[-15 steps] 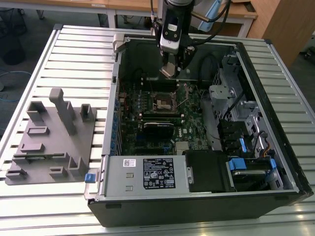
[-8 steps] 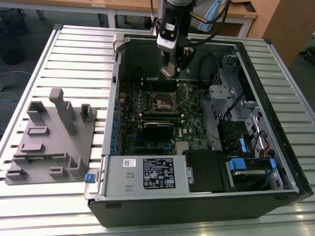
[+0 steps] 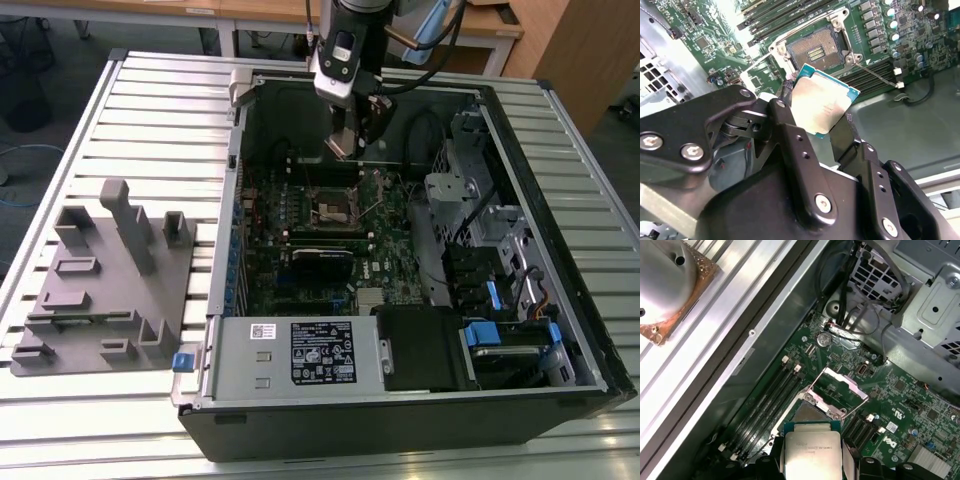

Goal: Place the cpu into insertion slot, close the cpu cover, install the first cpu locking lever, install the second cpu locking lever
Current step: 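Place the cpu into insertion slot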

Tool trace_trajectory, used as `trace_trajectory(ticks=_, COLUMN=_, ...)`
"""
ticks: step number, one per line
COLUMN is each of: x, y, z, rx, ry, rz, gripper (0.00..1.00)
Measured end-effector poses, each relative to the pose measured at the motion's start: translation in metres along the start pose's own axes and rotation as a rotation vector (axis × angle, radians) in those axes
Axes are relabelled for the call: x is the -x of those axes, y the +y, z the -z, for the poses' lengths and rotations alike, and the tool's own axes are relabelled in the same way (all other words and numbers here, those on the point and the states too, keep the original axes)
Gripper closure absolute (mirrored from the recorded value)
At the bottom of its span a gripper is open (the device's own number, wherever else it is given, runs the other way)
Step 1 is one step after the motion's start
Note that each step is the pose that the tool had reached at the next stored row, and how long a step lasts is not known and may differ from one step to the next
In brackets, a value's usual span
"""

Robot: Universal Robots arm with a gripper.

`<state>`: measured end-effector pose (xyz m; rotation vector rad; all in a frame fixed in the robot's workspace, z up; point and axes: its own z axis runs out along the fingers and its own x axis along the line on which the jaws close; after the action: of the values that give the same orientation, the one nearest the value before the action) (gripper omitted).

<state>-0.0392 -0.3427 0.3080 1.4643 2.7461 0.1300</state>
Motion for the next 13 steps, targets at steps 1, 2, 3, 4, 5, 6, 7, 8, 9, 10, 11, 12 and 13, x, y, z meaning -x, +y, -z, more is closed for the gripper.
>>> trace_trajectory(ticks=1, x=0.0, y=0.0, z=0.0, rx=0.0001, ry=-0.0003, rz=-0.003, gripper=0.46)
trace_trajectory(ticks=2, x=0.0, y=0.0, z=0.0, rx=0.0, ry=-0.0005, rz=-0.005, gripper=0.46)
trace_trajectory(ticks=3, x=0.0, y=0.0, z=0.0, rx=0.0001, ry=-0.0006, rz=-0.006, gripper=0.46)
trace_trajectory(ticks=4, x=0.0, y=0.0, z=0.0, rx=0.0001, ry=-0.0006, rz=-0.007, gripper=0.46)
trace_trajectory(ticks=5, x=0.0, y=0.0, z=0.0, rx=0.0001, ry=-0.0007, rz=-0.007, gripper=0.46)
trace_trajectory(ticks=6, x=0.0, y=0.0, z=0.0, rx=0.0001, ry=-0.0006, rz=-0.007, gripper=0.46)
trace_trajectory(ticks=7, x=0.0, y=0.0, z=0.0, rx=0.0001, ry=-0.0007, rz=-0.007, gripper=0.46)
trace_trajectory(ticks=8, x=0.0, y=0.0, z=0.0, rx=0.0001, ry=-0.0007, rz=-0.007, gripper=0.46)
trace_trajectory(ticks=9, x=0.0, y=0.0, z=0.0, rx=0.0001, ry=-0.0006, rz=-0.007, gripper=0.46)
trace_trajectory(ticks=10, x=0.0, y=0.0, z=0.0, rx=0.0001, ry=-0.0007, rz=-0.007, gripper=0.46)
trace_trajectory(ticks=11, x=0.0, y=0.0, z=0.0, rx=0.0001, ry=-0.0008, rz=-0.008, gripper=0.46)
trace_trajectory(ticks=12, x=0.0, y=0.0, z=-0.0001, rx=0.0002, ry=-0.0011, rz=-0.011, gripper=0.46)
trace_trajectory(ticks=13, x=0.0, y=0.0, z=-0.0001, rx=0.0002, ry=-0.0017, rz=-0.017, gripper=0.46)
